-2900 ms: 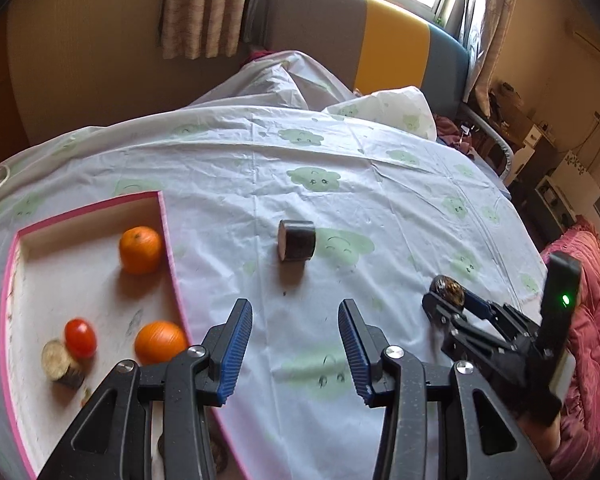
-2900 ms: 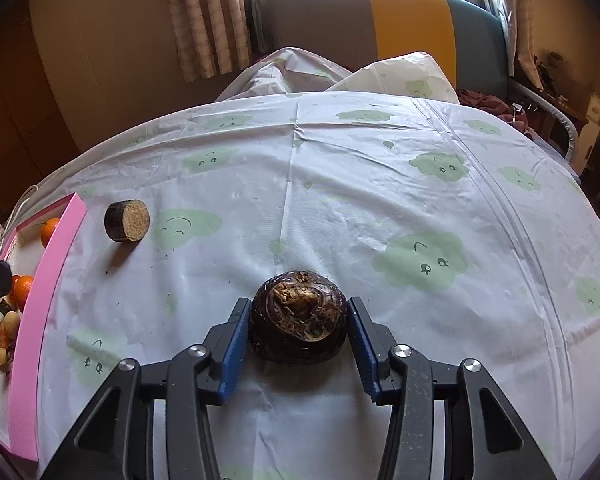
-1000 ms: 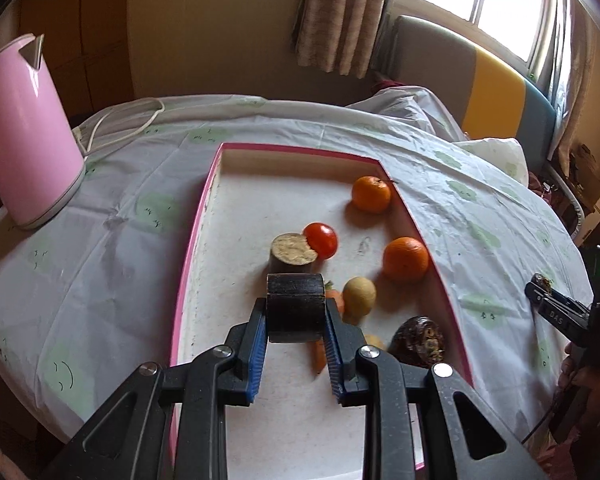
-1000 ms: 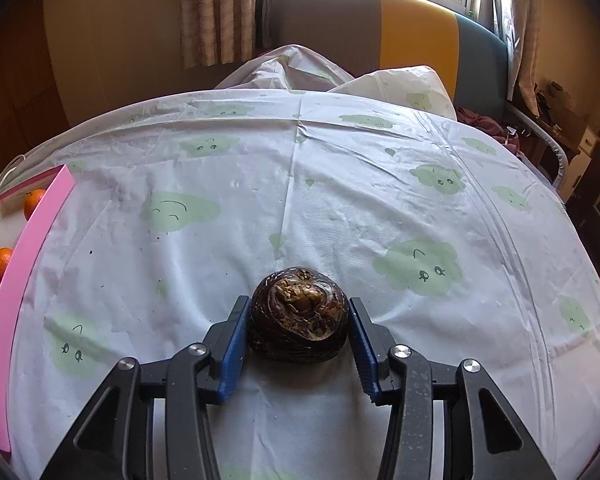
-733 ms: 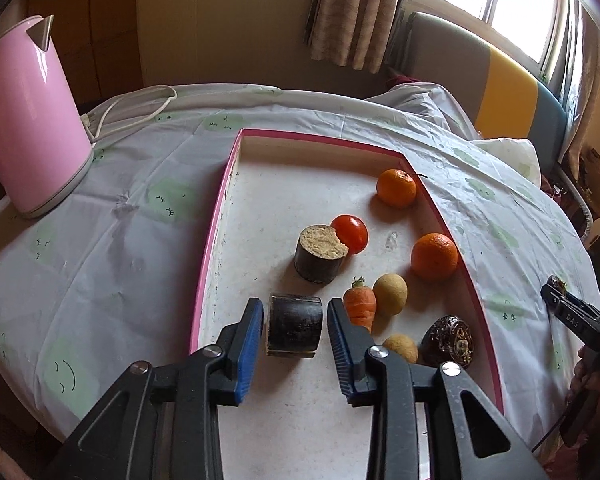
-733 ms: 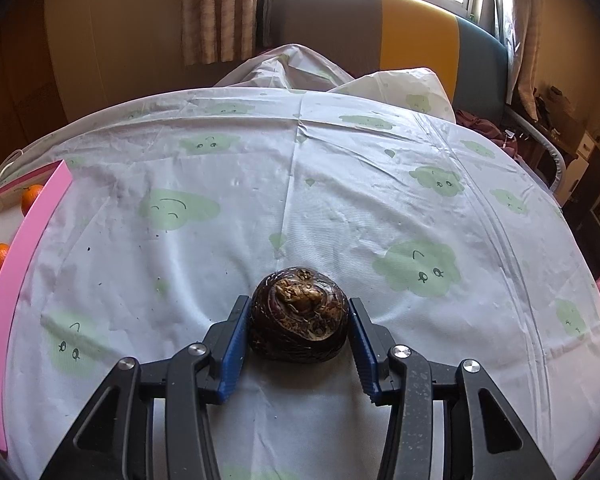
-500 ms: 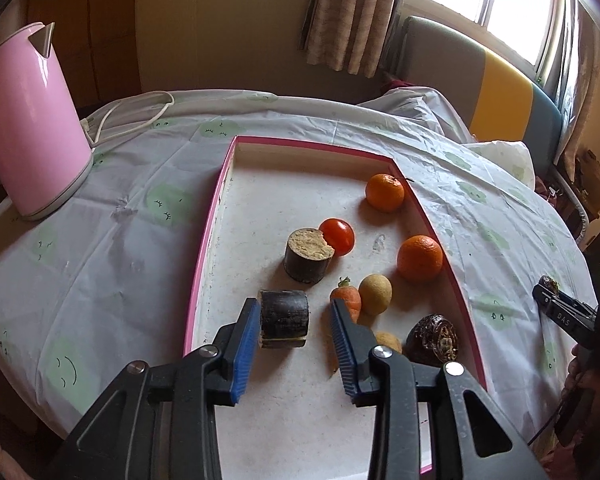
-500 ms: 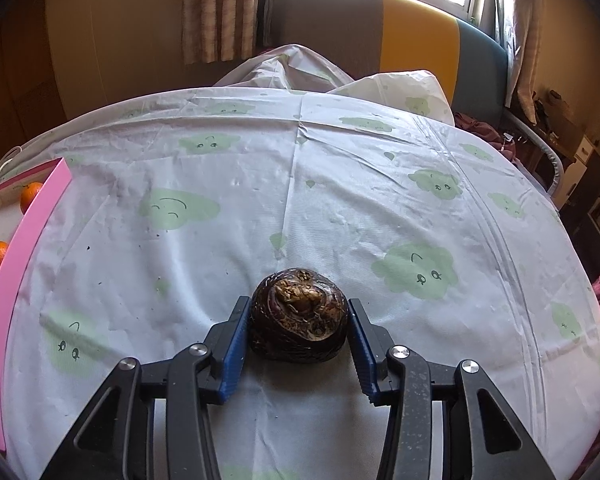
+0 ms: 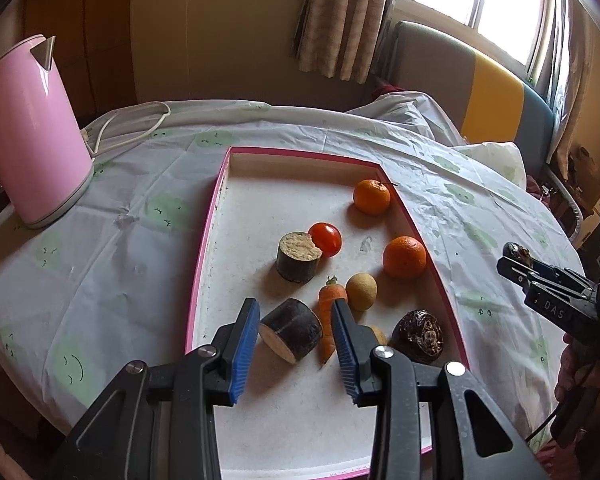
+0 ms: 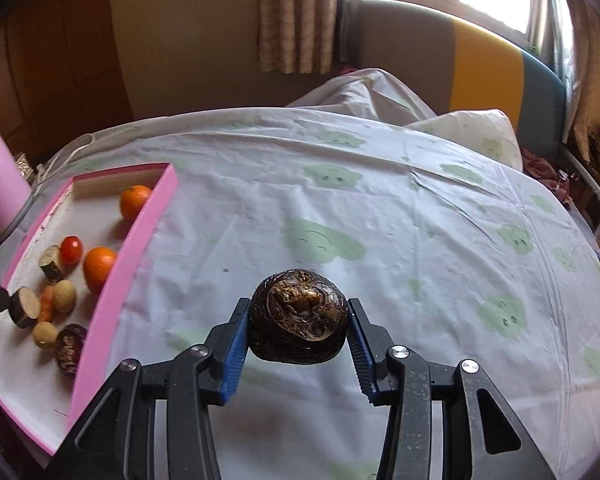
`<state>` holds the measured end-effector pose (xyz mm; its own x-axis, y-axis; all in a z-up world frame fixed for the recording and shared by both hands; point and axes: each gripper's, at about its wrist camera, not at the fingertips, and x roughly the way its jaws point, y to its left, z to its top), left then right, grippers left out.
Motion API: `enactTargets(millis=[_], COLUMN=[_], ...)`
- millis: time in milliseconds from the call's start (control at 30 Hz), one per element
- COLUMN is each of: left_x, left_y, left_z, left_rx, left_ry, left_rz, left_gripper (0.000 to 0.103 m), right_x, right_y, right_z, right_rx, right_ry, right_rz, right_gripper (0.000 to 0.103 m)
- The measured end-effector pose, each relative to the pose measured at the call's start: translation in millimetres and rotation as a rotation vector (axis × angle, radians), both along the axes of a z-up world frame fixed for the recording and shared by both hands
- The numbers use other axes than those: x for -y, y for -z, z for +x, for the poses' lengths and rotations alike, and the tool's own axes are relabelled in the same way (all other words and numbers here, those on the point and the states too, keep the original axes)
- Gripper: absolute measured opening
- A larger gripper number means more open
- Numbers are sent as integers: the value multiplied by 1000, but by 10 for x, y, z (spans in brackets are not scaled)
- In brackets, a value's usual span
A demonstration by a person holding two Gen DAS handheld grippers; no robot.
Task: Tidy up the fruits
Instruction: 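Lower the dark root into the tray and open the right tool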
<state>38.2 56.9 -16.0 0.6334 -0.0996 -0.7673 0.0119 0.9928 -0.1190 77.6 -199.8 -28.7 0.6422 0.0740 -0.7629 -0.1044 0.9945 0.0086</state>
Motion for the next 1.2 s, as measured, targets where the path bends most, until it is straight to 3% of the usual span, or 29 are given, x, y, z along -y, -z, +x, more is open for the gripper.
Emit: enactTargets(millis=[133,367,600,800,1067,1200], left_x=[-22,-75,-156,-198,-191,-167], left_y=[-19,-86,-124,-119,-139,-181], left_z=[-20,-46,-41,-47,-75,-123], left_rx=[4,24,31,31,42,61], left_ry=[-3,-12,-30,-43,-60,-63], left_rz=[-10,-7,-12,-15,-2,4], left_gripper=[43,43,44,44,44,44], right_x=[-375,-907,-1355,-1527,-1521,-1457], right_y=[-119,-228,-104,94,94,-83], right_z=[51,291,505,596,493,350], right_rx=[18,17,-11,-73,-61,-5], right_ry=[-93,-202,-276,-319,-310,-281], right_rz=[28,84,41,35,44,75], right_gripper=[46,46,47,48,48,63])
